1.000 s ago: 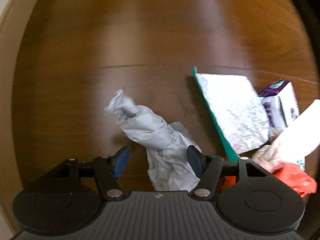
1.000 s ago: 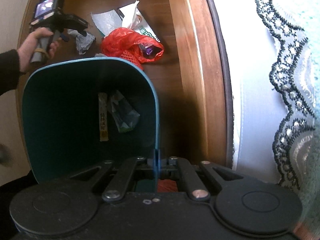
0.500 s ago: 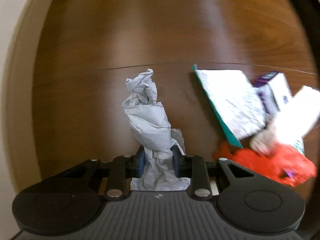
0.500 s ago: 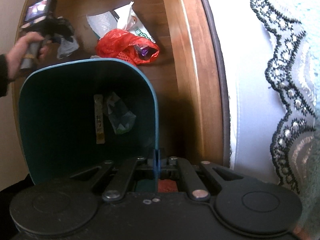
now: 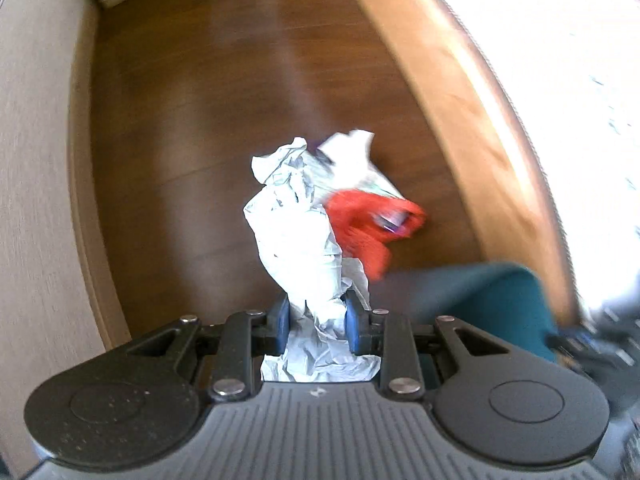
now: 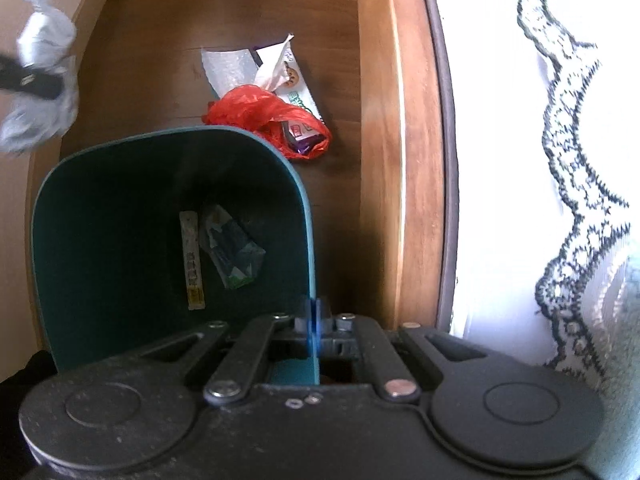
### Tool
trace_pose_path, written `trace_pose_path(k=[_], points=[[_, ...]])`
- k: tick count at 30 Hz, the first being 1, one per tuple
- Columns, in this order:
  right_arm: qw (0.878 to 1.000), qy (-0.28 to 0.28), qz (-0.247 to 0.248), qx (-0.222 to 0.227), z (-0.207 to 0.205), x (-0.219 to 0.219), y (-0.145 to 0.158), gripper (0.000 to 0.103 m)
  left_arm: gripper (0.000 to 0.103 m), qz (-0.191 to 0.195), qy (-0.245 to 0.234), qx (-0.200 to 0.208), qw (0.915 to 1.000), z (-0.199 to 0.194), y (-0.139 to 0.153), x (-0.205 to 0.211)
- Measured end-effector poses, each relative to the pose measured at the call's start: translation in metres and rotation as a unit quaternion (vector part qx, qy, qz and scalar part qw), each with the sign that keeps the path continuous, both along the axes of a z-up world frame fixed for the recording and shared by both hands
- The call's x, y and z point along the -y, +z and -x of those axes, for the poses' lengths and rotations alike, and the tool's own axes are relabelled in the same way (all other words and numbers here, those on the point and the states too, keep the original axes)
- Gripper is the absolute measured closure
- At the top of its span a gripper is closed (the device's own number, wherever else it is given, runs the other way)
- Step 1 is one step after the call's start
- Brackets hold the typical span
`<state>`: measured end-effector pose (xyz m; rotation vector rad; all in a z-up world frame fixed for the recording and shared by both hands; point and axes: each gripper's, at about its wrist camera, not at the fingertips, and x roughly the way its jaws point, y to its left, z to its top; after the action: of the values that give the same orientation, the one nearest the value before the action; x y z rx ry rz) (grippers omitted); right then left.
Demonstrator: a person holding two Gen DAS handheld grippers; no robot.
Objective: Collect trash
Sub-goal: 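Drop the grey paper into the bin by opening the left tool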
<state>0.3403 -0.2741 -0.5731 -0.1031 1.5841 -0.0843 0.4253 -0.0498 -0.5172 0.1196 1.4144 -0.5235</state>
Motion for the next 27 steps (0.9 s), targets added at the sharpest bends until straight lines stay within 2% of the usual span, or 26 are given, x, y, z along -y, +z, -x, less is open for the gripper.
trace_pose_path(k=[3,6,11,15,21,27], points=[[1.000,-0.004,0.000,-0.002,0.000,-0.005,0.002,0.102,0.077,0.014,-0.015,-0.018,0.9996,0.029,0.024,0.009],[1.000,-0.017,-0.007,-0.004,0.001,-0.009,0.009,0.102,0.077,0.018,-0.019,-0.054,0.9982,0.051,0.027,0.020],[0.999,-0.027,-0.020,-0.006,0.006,-0.022,0.014,0.102,0.077,-0.002,-0.042,-0.105,0.9936,0.081,0.003,0.037],[0.999,-0.036,-0.034,-0.005,0.009,-0.028,0.017,0.102,0.077,-0.018,-0.065,-0.114,0.9912,0.095,-0.013,0.051],[0.997,-0.064,-0.042,-0.010,0.012,-0.019,0.014,0.102,0.077,-0.027,-0.070,-0.134,0.9881,0.103,-0.031,0.053],[0.997,-0.073,-0.036,-0.014,0.015,-0.012,0.008,0.102,0.075,-0.041,-0.083,-0.135,0.9865,0.107,-0.044,0.059]])
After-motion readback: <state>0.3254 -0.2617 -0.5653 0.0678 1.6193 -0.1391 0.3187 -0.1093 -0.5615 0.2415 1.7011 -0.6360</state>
